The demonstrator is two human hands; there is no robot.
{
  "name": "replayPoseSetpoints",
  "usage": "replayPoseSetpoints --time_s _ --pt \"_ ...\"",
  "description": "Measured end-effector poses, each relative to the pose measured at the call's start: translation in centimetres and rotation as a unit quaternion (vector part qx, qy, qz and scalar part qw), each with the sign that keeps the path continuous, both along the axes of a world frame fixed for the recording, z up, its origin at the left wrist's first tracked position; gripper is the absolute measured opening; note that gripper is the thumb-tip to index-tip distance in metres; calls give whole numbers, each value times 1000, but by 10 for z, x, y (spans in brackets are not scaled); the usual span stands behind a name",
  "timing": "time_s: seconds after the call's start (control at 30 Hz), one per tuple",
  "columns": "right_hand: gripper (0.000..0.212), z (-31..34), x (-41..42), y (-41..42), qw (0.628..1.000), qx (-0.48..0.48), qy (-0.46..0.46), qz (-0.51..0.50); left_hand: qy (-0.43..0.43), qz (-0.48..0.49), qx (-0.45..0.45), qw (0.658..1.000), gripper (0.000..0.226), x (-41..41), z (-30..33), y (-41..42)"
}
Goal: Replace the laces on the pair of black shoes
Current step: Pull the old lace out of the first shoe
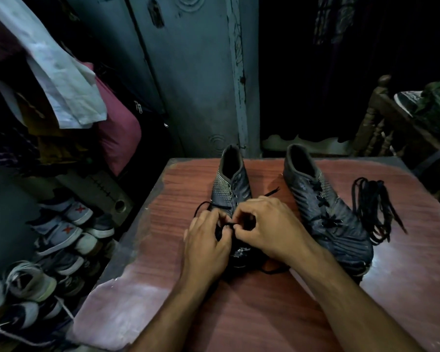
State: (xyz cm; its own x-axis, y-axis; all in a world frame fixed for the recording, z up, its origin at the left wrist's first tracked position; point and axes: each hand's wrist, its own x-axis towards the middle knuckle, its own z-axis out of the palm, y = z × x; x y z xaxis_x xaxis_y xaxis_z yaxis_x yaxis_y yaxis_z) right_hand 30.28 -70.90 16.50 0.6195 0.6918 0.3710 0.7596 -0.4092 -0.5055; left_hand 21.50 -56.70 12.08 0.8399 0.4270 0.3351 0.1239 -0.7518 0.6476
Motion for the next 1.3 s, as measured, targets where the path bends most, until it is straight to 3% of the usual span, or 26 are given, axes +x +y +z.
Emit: replayPoseSetpoints --time_s 0.13,0.43,0.67,0.87,1.07,1.3 --pt "5 4 -2 -1 999 -6 -24 23 1 -18 -45 999 39 -1 3 2" --pt "2 13 -1 -8 996 -19 1 87 12 -38 -40 998 18 0 -2 5" --pt "9 10 -5 -6 993 -63 -14 99 6 -39 -118 992 36 1 3 8" --pt "9 11 1 -9 991 -37 48 119 -11 -55 -141 988 19 -1 8 8" --pt "15 8 5 -9 988 79 126 47 -29 -71 -166 983 13 -4 9 7" --pt "19 -7 6 0 994 67 86 -6 -80 -147 -229 959 15 -16 18 8"
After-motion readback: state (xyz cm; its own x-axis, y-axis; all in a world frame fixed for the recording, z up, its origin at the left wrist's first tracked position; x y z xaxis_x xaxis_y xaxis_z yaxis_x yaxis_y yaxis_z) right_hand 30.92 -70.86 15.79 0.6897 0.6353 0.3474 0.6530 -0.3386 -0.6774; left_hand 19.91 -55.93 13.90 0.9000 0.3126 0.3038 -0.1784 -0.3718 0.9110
